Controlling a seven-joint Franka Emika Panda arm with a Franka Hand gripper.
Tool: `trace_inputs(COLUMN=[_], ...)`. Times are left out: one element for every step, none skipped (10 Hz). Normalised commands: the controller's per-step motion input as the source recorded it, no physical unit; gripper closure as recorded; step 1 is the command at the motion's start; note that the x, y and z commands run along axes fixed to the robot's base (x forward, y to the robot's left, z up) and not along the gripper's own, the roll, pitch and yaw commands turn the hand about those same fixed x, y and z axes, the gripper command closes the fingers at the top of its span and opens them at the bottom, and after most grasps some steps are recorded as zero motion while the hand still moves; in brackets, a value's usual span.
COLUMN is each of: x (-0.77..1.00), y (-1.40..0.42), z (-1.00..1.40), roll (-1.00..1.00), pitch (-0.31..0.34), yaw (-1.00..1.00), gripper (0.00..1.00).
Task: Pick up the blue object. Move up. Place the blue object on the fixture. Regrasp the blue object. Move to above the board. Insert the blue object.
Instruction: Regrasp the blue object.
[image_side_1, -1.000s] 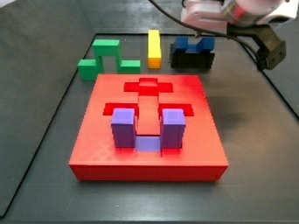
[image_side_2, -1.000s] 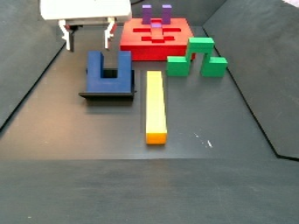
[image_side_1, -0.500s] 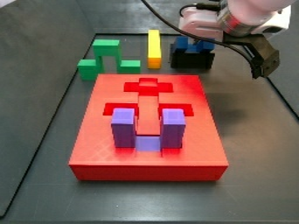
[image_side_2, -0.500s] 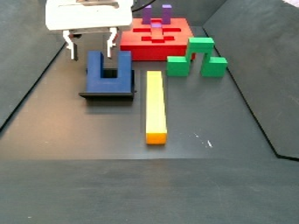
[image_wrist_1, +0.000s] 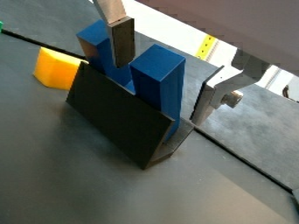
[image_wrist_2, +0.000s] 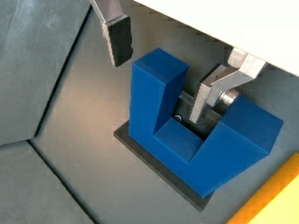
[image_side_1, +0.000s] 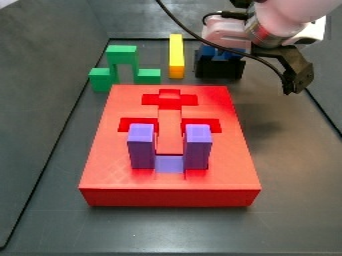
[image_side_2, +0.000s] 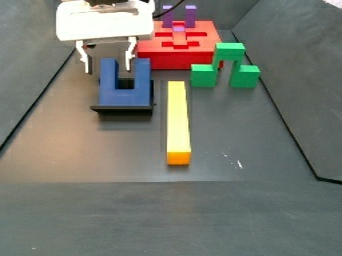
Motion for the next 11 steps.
trace_inputs(x=[0.00,0.00,0.00,0.00,-0.03,0.00,-0.05,0.00,0.00,0.00,0.00], y=[0.00,0.00,0.00,0.00,-0.02,0.00,0.00,0.00,0.00,0.00,0.00], z=[0.00,0.00,0.00,0.00,0.00,0.00,0.00,0.00,0.00,0.00,0.00], roll=[0.13,0.35,0.45,0.45,0.05,0.03,0.05,0.00,0.00,0.00,0.00], pitch=[0.000,0.000,-0.017,-0.057,-0.054,0.000,-0.054,0.000,0.000,0.000,0.000], yaw=[0.07,0.20,0.21,0.20,0.00,0.00,0.00,0.00,0.00,0.00,0.00], gripper=[0.00,0.00,0.00,0.00,0.00,0.00,0.00,1.00,1.00,1.00,1.00])
